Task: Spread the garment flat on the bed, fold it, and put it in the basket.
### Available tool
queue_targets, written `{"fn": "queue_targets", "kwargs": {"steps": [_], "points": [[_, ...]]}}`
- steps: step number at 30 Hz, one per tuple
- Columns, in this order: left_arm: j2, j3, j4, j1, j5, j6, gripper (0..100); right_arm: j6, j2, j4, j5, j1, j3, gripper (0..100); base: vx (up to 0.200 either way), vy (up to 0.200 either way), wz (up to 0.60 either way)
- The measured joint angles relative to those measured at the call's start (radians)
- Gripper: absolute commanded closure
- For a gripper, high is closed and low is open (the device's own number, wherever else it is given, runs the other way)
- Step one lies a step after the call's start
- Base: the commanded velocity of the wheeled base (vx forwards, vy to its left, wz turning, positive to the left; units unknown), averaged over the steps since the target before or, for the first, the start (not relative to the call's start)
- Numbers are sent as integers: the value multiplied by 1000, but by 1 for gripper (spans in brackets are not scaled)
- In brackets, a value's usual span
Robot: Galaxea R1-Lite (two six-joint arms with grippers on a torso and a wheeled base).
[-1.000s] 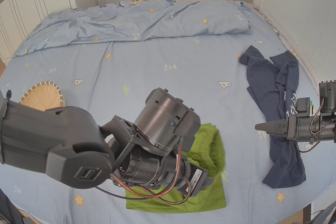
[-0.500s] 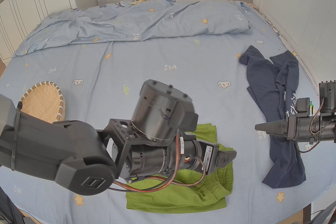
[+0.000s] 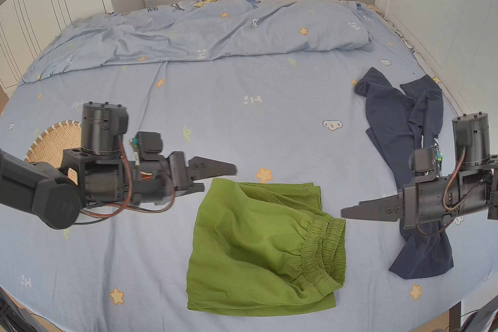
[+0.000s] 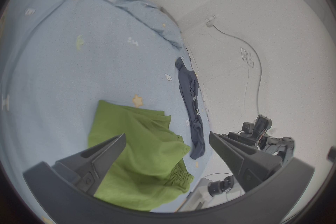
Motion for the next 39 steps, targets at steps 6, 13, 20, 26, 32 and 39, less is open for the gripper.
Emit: {"fn": "queue_targets", "kwargs": {"steps": [6,13,20,26,32,39], "points": [[4,84,-12,165,-173,25,0,-10,107,37,-15,183,-134,0,0,0,0],[81,168,-20,207,-224,198,0,-20,271,53,-65,296,-239,0,0,0,0],[168,204,-24,213,-313,279,0,-48,406,53,-180,326,-273,0,0,0,0],[200,200,-25,208,-326,282,0,-59,458,51,-190,259,-264,0,0,0,0],[235,182,-46,173,-331,280,0,-66,470,41,-184,131,-222,0,0,0,0],[286,160,-108,113,-331,269,0,-89,473,-24,-162,32,-139,0,0,0,0]]}}
